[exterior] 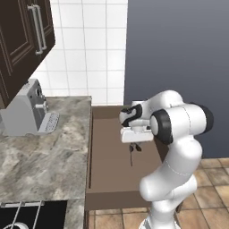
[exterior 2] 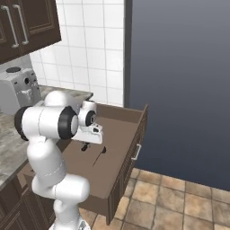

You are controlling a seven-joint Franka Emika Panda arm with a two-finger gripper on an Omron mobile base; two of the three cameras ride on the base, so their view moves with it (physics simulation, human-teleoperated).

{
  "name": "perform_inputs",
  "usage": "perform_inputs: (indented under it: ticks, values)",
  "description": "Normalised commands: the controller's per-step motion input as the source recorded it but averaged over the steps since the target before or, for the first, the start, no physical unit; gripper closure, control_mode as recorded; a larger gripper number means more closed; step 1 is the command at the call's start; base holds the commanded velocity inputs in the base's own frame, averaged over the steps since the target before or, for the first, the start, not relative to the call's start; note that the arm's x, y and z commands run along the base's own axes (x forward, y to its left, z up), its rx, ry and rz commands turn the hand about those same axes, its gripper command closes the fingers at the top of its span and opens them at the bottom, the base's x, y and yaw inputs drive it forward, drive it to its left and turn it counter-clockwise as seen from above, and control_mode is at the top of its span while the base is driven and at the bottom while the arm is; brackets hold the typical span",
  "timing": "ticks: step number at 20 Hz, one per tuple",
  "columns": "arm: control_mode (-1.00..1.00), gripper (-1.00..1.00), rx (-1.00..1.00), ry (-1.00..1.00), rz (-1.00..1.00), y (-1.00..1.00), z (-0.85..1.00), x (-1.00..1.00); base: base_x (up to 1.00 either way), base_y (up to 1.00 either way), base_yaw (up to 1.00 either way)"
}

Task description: Pick up the metallic utensils from the counter and place them in the open drawer. Make sure not to pick up any wooden utensils.

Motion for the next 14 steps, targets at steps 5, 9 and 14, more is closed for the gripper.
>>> perform_inputs:
  ticks: [5,9,14]
  values:
    - [-1.0,1.0,0.0,0.03,0.0,0.08,-0.19,0.03,0.0,0.0,0.0]
    - [-1.0,1.0,0.0,0.0,0.0,0.0,-0.26,0.22,0.0,0.0,0.0]
    - [-1.0,1.0,0.0,-0.09,0.0,0.0,-0.02,0.22,0.0,0.0,0.0]
